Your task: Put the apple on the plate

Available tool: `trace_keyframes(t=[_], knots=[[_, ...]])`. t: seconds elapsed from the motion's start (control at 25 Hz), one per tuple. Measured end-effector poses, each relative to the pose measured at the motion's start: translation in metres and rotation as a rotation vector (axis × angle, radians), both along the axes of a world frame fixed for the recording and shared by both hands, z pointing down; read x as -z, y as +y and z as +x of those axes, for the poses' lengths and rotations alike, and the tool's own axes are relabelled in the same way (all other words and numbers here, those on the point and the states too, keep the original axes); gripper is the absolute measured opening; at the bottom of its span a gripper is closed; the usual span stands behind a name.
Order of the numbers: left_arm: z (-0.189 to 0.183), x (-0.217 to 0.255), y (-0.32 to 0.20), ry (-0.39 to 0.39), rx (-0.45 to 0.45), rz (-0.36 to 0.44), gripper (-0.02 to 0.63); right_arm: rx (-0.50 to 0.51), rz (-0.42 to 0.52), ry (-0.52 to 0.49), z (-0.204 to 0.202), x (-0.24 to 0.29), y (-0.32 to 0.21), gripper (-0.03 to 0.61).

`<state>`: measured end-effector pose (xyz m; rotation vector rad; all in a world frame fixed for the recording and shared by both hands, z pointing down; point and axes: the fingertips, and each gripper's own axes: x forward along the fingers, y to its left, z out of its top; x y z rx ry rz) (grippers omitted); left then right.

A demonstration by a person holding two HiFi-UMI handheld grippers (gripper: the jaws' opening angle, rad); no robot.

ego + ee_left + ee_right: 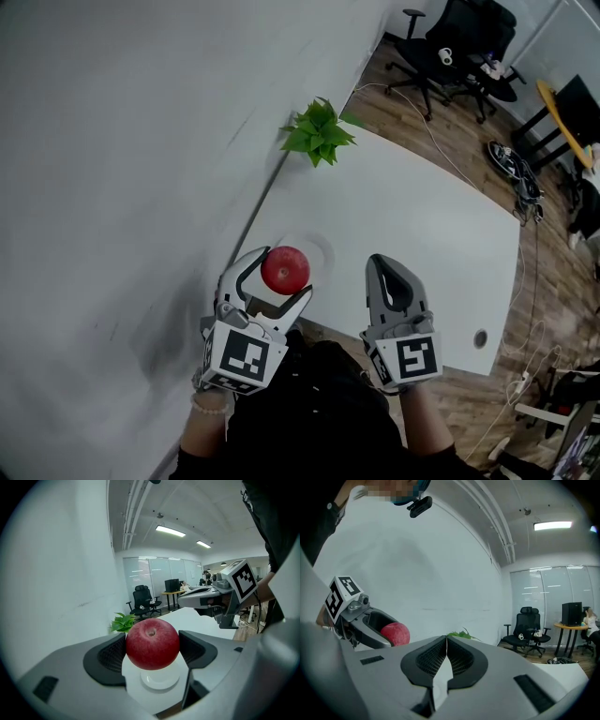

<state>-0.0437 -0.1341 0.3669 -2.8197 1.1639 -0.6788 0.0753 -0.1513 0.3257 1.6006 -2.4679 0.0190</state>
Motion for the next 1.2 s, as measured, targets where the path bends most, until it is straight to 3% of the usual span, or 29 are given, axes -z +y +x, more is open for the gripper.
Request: trace_keyframes(t=[0.96,1.2], knots=[[0.019,-0.031,-0.040,-0.031,0.032,-0.058,0.367,0.015,-0.056,0.014,0.032,-0.016,-0.028,0.041],[0.025,-0.045,-0.045,-0.075,0.023,-0.074,0.367,0.022,-0.078,0.014,0.035,-0.022,-0.032,0.041]])
